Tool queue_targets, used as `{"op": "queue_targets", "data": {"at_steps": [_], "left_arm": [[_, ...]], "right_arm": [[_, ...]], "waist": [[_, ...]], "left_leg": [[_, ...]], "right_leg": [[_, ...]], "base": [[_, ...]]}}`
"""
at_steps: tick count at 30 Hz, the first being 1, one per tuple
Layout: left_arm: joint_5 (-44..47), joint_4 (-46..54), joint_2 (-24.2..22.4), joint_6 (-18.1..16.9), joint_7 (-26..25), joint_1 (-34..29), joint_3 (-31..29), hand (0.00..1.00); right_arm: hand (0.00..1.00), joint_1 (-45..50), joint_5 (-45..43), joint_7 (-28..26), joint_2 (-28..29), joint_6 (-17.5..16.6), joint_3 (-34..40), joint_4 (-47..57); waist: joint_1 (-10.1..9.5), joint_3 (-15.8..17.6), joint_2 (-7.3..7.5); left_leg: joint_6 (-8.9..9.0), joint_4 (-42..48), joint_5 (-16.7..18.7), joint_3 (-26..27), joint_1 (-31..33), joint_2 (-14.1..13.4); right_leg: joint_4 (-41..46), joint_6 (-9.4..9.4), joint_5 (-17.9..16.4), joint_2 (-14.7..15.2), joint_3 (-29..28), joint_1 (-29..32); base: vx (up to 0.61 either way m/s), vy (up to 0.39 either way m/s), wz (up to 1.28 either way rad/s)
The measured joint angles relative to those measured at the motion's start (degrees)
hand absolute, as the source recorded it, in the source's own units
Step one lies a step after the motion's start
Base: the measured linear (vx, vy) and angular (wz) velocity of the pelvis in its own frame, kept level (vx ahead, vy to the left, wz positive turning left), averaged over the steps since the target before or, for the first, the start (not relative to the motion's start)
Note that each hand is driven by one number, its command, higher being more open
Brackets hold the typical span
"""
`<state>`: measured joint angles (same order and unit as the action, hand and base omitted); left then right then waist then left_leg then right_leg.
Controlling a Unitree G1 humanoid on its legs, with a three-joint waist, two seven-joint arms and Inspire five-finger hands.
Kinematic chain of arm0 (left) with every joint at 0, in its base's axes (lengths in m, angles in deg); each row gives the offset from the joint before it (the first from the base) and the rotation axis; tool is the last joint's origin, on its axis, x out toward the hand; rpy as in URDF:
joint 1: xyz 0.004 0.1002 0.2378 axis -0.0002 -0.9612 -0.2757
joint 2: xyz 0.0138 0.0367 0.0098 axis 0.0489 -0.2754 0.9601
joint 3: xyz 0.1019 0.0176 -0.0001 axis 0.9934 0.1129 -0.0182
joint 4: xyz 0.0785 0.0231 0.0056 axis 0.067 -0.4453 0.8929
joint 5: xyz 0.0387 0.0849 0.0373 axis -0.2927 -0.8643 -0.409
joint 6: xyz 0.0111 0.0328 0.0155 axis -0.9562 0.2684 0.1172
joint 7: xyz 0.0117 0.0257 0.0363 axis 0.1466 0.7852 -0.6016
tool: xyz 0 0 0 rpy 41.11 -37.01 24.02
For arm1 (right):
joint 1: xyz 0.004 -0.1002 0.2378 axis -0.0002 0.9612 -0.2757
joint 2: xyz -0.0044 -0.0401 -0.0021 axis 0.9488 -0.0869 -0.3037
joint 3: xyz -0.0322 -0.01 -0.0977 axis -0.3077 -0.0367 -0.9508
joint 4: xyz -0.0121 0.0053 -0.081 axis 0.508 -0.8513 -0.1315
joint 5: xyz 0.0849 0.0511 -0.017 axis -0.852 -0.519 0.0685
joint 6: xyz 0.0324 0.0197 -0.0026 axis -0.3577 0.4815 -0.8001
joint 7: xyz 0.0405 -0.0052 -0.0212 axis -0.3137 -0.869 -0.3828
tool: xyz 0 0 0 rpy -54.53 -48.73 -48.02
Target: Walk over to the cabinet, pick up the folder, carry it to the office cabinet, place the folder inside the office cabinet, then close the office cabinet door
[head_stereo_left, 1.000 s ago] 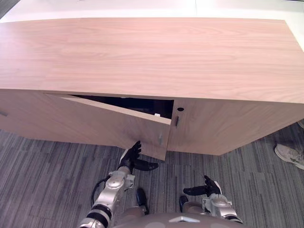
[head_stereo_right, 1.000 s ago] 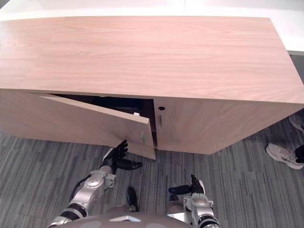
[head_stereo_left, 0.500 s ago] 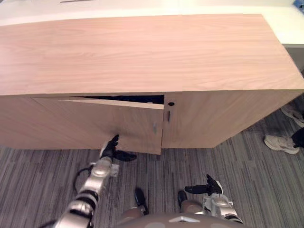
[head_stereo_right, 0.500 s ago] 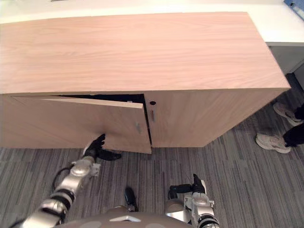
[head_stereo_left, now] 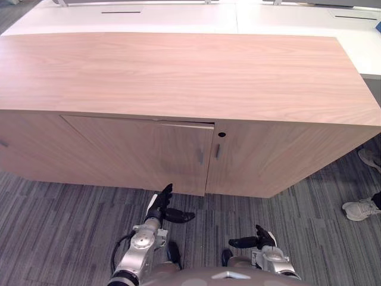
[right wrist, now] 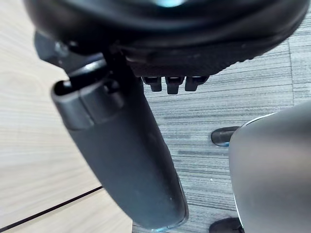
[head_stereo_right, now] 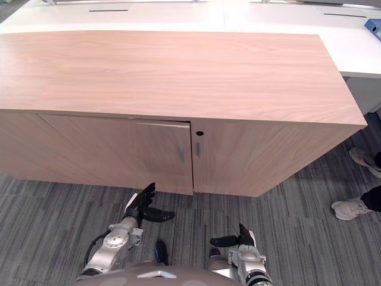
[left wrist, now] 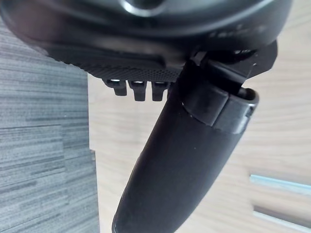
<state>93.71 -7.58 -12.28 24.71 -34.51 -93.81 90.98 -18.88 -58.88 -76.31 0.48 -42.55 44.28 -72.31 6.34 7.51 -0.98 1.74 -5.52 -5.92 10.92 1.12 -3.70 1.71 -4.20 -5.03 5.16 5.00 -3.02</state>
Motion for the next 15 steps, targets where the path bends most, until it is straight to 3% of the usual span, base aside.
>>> {"op": "queue_targets", "data": {"at_steps": [3, 6, 11, 15], "left_arm": [[-0.17, -0.59, -0.12, -0.04, 0.00, -1.51, -1.97, 1.00], [-2.51, -7.36, -0.57, -0.11, -0.06, -1.44, -4.33, 1.00], [-6.94, -19.84, -0.96, 0.60, -0.77, -2.04, -8.09, 1.00], [-8.92, -21.39, -1.13, 0.59, -1.85, -2.09, -10.06, 1.00]], "right_arm": [[1.00, 0.45, -0.05, -0.01, 0.03, 0.00, 0.04, -0.06], [1.00, 1.33, -0.09, 0.00, 0.01, 0.03, 0.14, -0.18], [1.00, 1.18, -0.52, 0.05, 0.33, 0.09, 0.18, -1.97], [1.00, 0.90, -0.51, 0.07, 0.46, 0.14, 0.19, -2.63]], "waist": [[-0.24, -0.50, 0.09], [-1.66, -1.19, 0.47], [-2.23, -2.22, 2.24], [-2.80, -2.23, 2.53]], "left_leg": [[0.19, -0.01, 0.06, -0.68, 0.11, 0.10], [0.19, -0.01, 0.17, -0.94, 0.23, 0.38], [-0.47, 0.03, 0.60, -2.02, 0.22, 1.70], [-0.39, 0.05, 0.76, -1.79, -0.15, 1.91]], "right_leg": [[0.18, -0.05, -0.58, 0.25, 0.86, -0.16], [-0.13, -0.27, -0.65, 0.58, 1.15, -0.37], [-1.42, -0.77, -0.40, 1.30, 2.41, -1.82], [-1.43, -0.78, -0.40, 1.46, 2.51, -2.23]], "base": [[-0.10, 0.019, 0.12], [-0.02, 0.029, 0.06], [0.09, 0.007, 0.14], [0.07, -0.002, 0.02]]}}
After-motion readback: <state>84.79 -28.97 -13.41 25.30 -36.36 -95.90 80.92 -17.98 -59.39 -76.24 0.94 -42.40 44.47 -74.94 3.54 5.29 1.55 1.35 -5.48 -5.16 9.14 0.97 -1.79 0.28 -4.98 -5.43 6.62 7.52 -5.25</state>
